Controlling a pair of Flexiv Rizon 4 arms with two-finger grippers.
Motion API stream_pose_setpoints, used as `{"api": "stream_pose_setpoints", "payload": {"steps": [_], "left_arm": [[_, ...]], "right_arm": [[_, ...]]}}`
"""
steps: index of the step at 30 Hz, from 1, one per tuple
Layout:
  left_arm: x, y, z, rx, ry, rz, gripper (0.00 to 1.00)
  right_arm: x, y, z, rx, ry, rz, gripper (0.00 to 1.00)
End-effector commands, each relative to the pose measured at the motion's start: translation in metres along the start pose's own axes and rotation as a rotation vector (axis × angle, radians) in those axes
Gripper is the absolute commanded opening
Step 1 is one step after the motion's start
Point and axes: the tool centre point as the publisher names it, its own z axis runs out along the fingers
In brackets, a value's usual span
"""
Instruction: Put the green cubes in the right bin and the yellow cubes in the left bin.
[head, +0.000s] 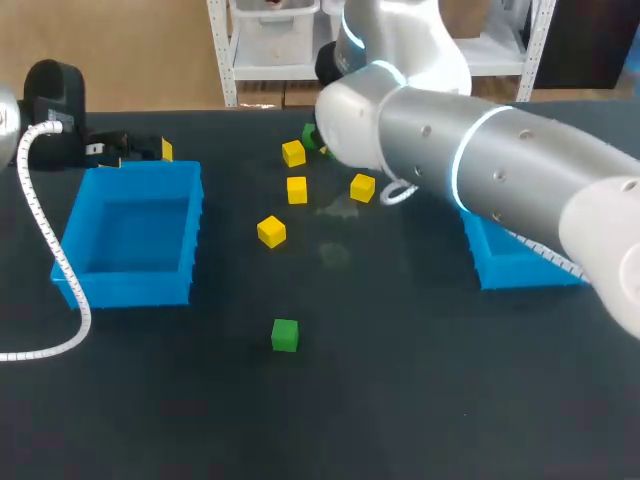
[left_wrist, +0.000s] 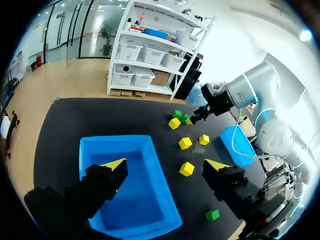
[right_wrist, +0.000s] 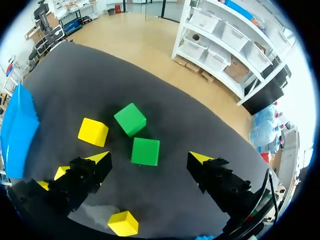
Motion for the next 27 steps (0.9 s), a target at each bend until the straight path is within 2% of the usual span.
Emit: {"api": "stream_pose_setpoints", "payload": {"steps": [1, 10, 22, 23, 24, 25, 27], "left_arm": [[0.001, 0.003, 0.000, 0.012, -0.006, 0.003, 1.00], [0.001, 0.003, 0.000, 0.012, -0.006, 0.003, 1.00], [0.001, 0.003, 0.000, 0.012, -0.006, 0.003, 1.00], [0.001, 0.003, 0.000, 0.012, -0.006, 0.003, 1.00], [0.001, 0.003, 0.000, 0.012, -0.006, 0.003, 1.00], [0.001, 0.003, 0.000, 0.012, -0.006, 0.003, 1.00], [0.001, 0.003, 0.000, 0.012, -0.006, 0.003, 1.00]], "right_arm": [[-0.016, 0.004, 0.016, 0.001, 0.245, -0.006, 1.00], [-0.023, 0.007, 0.027, 0.041, 0.250, -0.010, 1.00], [-0.019, -0.005, 0.036, 0.062, 0.267, 0.021, 1.00], [-0.018, -0.005, 0.036, 0.066, 0.267, 0.022, 0.96], [-0.018, -0.005, 0.038, 0.068, 0.267, 0.023, 0.59], [-0.018, -0.006, 0.038, 0.070, 0.267, 0.024, 0.46], [-0.018, -0.005, 0.040, 0.074, 0.267, 0.026, 0.30]]}}
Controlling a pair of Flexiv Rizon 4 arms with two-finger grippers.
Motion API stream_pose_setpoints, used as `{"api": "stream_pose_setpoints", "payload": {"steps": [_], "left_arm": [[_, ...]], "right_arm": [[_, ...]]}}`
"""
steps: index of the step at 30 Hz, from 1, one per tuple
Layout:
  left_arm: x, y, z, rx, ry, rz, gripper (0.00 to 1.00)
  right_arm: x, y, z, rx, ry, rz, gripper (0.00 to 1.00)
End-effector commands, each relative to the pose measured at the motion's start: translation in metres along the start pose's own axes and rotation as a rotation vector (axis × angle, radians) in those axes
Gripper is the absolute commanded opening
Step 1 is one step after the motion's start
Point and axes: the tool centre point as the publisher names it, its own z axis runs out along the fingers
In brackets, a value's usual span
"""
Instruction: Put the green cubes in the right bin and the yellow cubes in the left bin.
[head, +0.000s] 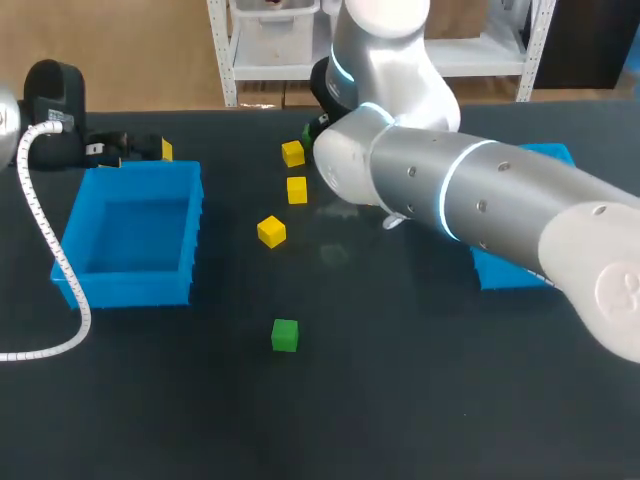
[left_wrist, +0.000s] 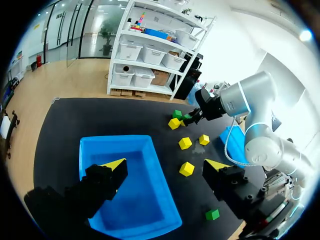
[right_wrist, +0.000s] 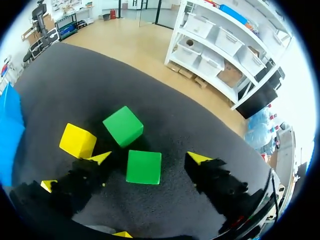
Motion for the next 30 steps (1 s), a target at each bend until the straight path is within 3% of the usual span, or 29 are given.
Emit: {"api": "stream_pose_setpoints", "payload": {"steps": [1, 2, 3, 8, 15, 23, 30], "left_arm": [[0.001, 0.003, 0.000, 0.012, -0.006, 0.003, 1.00], [0.001, 0.003, 0.000, 0.012, -0.006, 0.003, 1.00], [0.001, 0.003, 0.000, 0.012, -0.006, 0.003, 1.00], [0.001, 0.003, 0.000, 0.012, -0.006, 0.003, 1.00], [0.001, 0.003, 0.000, 0.012, -0.006, 0.003, 1.00], [0.001, 0.003, 0.000, 0.012, -0.006, 0.003, 1.00], [0.001, 0.003, 0.000, 0.012, -0.006, 0.003, 1.00]], "right_arm": [[-0.012, 0.000, 0.011, 0.004, 0.330, 0.003, 0.22], [-0.012, 0.000, 0.012, 0.007, 0.330, 0.004, 0.02], [-0.011, 0.000, 0.012, 0.008, 0.330, 0.005, 0.00], [-0.008, -0.002, 0.009, 0.019, 0.337, 0.002, 0.00], [-0.001, -0.013, -0.016, 0.047, 0.333, 0.008, 0.00], [0.013, -0.038, -0.080, 0.064, 0.266, 0.021, 0.00], [0.049, -0.069, -0.133, 0.062, 0.195, 0.060, 0.00]]}}
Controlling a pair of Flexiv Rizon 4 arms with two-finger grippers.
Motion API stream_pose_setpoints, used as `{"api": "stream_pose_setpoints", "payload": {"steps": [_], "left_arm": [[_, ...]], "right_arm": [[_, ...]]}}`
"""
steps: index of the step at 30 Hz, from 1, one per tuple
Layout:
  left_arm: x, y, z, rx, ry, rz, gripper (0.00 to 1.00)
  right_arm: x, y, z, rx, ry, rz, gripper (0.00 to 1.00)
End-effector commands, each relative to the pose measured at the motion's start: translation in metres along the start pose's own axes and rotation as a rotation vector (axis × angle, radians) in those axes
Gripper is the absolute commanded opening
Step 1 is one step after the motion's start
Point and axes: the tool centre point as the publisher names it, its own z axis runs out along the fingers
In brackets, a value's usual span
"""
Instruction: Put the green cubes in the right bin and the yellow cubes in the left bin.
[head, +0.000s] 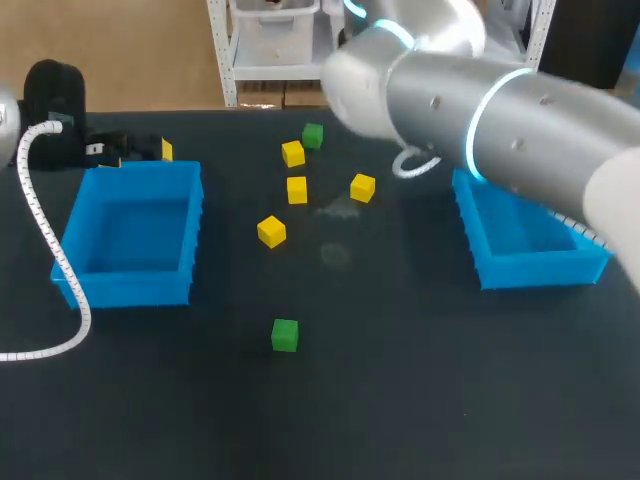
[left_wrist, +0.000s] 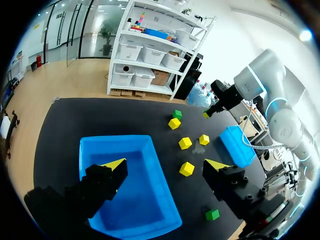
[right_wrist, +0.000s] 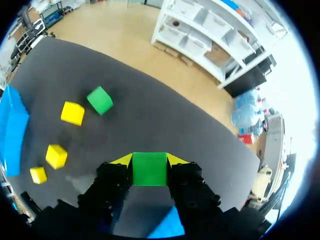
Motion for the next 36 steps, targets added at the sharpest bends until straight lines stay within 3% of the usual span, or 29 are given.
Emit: {"api": "stream_pose_setpoints", "payload": {"steps": [1, 9, 16, 30, 36], "left_arm": [[0.001, 0.003, 0.000, 0.012, -0.006, 0.003, 1.00], [0.001, 0.003, 0.000, 0.012, -0.006, 0.003, 1.00], [0.001, 0.003, 0.000, 0.012, -0.006, 0.003, 1.00], [0.001, 0.003, 0.000, 0.012, -0.006, 0.003, 1.00], [0.001, 0.003, 0.000, 0.012, -0.006, 0.003, 1.00]], "right_arm": [[0.034, -0.022, -0.041, -0.021, -0.066, 0.014, 0.00], [0.089, -0.056, -0.064, -0.020, -0.122, 0.090, 0.00], [0.136, -0.077, -0.066, -0.021, -0.129, 0.182, 0.00], [0.219, -0.099, -0.041, -0.013, -0.062, 0.324, 0.00], [0.235, -0.096, -0.030, -0.014, -0.041, 0.331, 0.00]]}}
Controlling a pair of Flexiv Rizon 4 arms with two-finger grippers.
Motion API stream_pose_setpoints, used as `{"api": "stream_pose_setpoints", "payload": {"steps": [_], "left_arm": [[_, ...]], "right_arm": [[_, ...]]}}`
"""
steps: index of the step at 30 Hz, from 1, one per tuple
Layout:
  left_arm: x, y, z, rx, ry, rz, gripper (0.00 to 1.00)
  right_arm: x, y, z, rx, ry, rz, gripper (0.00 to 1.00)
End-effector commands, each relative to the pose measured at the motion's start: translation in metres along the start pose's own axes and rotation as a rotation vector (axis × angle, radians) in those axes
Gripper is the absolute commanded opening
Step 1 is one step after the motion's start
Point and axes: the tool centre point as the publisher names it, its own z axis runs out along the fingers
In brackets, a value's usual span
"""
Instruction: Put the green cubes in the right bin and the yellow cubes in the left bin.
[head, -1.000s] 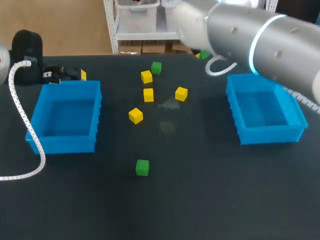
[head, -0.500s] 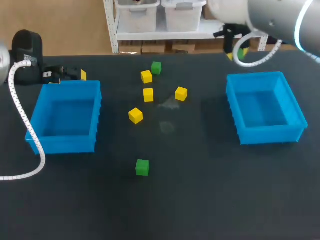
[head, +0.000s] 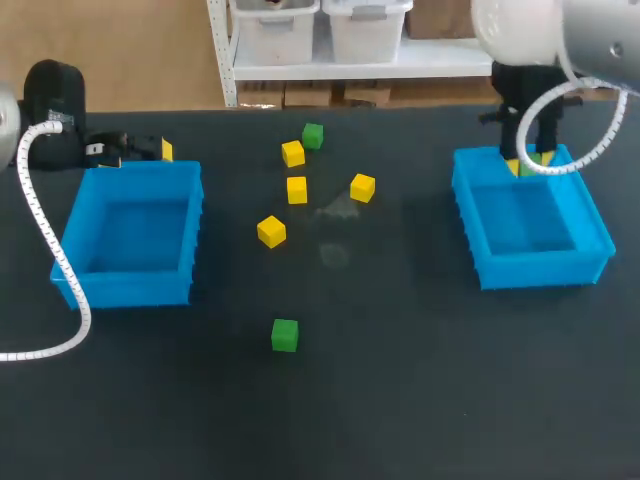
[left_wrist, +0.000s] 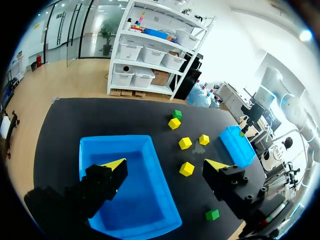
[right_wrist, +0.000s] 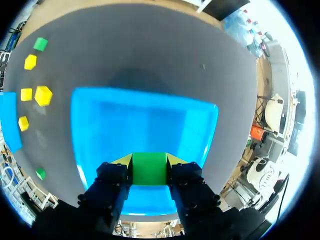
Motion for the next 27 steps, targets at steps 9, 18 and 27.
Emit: {"api": "stream_pose_setpoints", "payload": {"steps": [9, 18, 27], "left_arm": [[0.001, 0.003, 0.000, 0.012, -0.006, 0.003, 1.00], [0.001, 0.003, 0.000, 0.012, -0.006, 0.003, 1.00], [0.001, 0.003, 0.000, 0.012, -0.006, 0.003, 1.00]], "right_arm": [[0.016, 0.005, 0.014, 0.005, -0.494, -0.007, 0.63], [0.002, 0.009, -0.012, 0.026, -0.532, -0.040, 1.00], [-0.033, 0.039, -0.063, 0.077, -0.605, -0.179, 1.00]]}}
